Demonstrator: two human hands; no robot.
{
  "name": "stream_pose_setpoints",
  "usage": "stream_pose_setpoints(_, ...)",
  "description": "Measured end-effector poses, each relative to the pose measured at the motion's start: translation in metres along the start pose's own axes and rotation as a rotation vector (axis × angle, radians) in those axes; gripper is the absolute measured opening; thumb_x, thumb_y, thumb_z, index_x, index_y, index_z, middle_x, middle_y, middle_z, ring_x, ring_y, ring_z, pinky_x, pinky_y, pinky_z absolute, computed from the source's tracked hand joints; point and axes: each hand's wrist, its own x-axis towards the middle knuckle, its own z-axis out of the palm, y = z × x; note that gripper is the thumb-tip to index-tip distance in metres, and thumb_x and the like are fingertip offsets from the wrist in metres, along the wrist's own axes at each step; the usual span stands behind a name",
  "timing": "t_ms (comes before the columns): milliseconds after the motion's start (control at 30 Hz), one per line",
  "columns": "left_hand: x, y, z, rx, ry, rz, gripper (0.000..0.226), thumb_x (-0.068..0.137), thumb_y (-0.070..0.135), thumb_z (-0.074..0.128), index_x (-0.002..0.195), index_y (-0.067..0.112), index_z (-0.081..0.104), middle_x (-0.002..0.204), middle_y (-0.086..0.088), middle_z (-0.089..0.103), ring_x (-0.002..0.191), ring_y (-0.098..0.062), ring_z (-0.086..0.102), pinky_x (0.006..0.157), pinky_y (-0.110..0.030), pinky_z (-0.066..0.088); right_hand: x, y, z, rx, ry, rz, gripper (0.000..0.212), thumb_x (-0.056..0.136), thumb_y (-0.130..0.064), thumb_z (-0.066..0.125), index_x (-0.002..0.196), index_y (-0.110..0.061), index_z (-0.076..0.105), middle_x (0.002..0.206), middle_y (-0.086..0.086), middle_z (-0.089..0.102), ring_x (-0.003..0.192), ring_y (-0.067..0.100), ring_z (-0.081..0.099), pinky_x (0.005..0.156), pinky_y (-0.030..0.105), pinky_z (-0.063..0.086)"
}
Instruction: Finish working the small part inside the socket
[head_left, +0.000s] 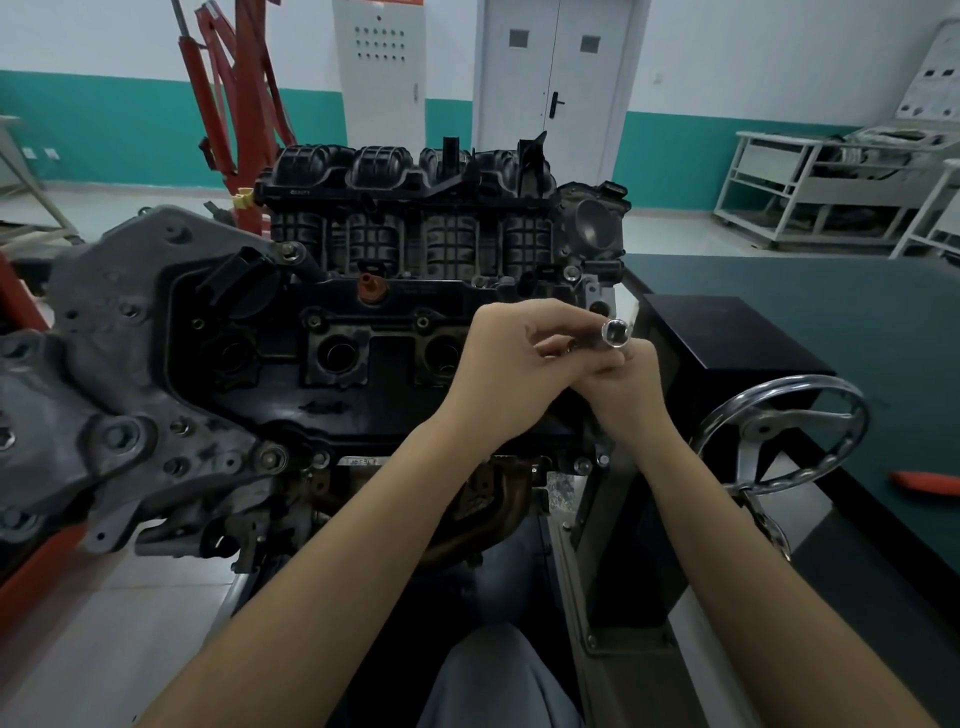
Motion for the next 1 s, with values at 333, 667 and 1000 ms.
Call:
stream_pose_setpoints(333, -0.001, 0.002, -0.001, 0.003, -0.032, -0.027, 0.026, 0.074, -0.002, 0.079, 0.099, 0.002, 0.073, 0.093, -0.01, 0.073, 0.091, -0.019, 0.071, 0.089, -0.034, 0.056, -0.003, 0.005, 0.002, 0.01, 0.041, 0.016, 0.032, 0.08, 0.01, 0.063, 0.093, -0.019, 0.067, 0.084, -0.023, 0.071, 0.082, -0.003, 0.067, 0.073, 0.011, 0.048)
stream_pose_setpoints(667, -0.001, 0.003, -0.009, -0.011, -0.16, -0.067, 0.027, 0.08, -0.008, 0.07, 0.107, -0.002, 0.07, 0.099, -0.014, 0.073, 0.098, -0.023, 0.07, 0.094, -0.042, 0.054, -0.007, 0.013, 0.004, -0.047, 0.065, 0.001, 0.025, 0.082, 0.004, 0.064, 0.101, -0.012, 0.065, 0.088, -0.015, 0.069, 0.085, -0.002, 0.066, 0.076, 0.018, 0.05)
stream_pose_setpoints(1000, -0.005, 0.002, -0.004, 0.131, 0.054, 0.066, 0.019, 0.076, -0.002, 0.077, 0.094, 0.003, 0.075, 0.089, -0.007, 0.073, 0.085, -0.01, 0.069, 0.08, -0.017, 0.052, -0.005, 0.006, 0.006, -0.007, 0.047, -0.044, 0.026, 0.086, -0.006, 0.065, 0.095, -0.029, 0.072, 0.099, -0.022, 0.071, 0.097, 0.002, 0.067, 0.084, 0.016, 0.049)
